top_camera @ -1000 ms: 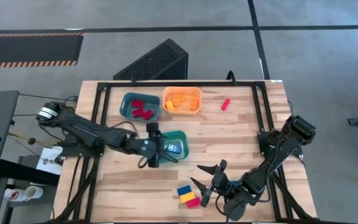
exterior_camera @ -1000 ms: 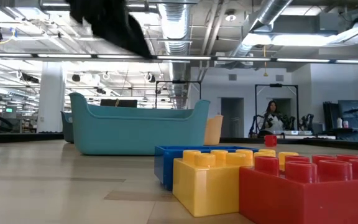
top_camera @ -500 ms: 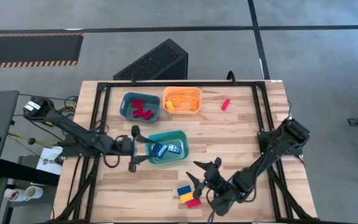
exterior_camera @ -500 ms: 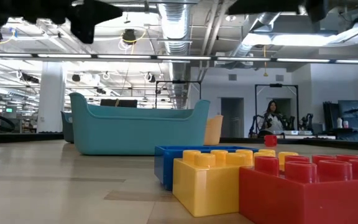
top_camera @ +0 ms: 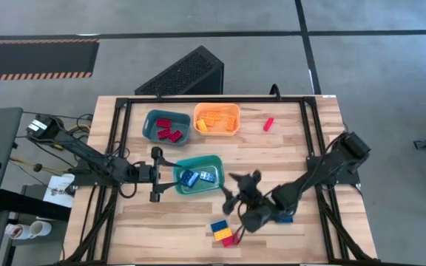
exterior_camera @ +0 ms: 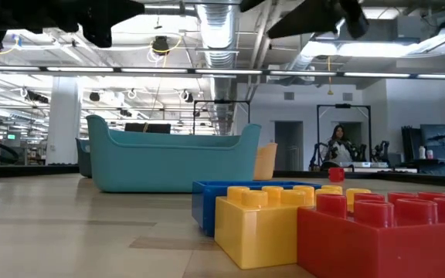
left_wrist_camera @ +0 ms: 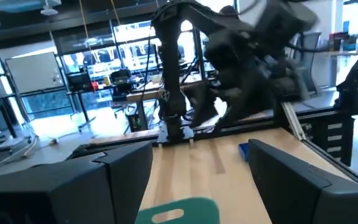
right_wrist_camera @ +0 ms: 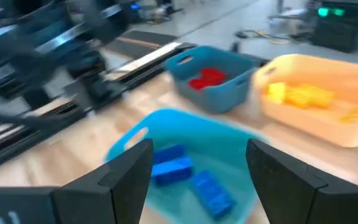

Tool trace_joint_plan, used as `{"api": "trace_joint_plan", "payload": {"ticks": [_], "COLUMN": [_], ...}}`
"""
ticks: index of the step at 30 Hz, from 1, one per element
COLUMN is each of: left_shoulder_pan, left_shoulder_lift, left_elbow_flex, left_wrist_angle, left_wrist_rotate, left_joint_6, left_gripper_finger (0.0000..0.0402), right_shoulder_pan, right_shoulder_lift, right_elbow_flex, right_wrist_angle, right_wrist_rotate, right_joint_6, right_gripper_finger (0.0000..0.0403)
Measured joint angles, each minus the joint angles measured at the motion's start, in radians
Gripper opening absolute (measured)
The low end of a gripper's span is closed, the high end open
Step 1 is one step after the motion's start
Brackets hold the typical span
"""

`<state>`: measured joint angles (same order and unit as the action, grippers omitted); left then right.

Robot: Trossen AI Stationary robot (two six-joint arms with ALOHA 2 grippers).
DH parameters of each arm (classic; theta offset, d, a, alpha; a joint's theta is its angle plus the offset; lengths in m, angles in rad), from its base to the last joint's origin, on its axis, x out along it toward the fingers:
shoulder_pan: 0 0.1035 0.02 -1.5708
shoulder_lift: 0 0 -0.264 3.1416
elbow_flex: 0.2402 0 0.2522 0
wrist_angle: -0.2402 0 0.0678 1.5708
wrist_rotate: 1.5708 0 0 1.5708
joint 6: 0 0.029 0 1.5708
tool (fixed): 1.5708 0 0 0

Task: Sort & place blocks by color
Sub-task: Put the red game piece into the blue bin

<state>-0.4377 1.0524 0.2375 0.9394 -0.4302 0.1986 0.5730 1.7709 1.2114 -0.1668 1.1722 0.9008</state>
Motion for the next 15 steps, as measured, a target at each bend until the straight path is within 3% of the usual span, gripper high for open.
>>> {"api": "trace_joint_plan", "payload": {"ticks": [7,15], "left_shoulder_pan": [0.002,0.049], "left_shoulder_lift": [-0.007,-0.006], "left_elbow_flex": [0.000,0.000], "left_wrist_angle": [-0.007,-0.016], "left_wrist_rotate": [-0.039,-0.002], "left_joint_6": [0.070,0.046], "left_gripper_finger": [0.0252,0.0252], "right_shoulder_pan": [-0.148,-0.406], "right_shoulder_lift": [-0.140,-0.147], "right_elbow_flex": [0.000,-0.001], "right_wrist_angle": [-0.322,-0.684], "right_wrist_rotate": [-0.006,-0.261], "right_joint_6": [0.219,0.452], "right_gripper_finger": [0.0278,0.0278]}}
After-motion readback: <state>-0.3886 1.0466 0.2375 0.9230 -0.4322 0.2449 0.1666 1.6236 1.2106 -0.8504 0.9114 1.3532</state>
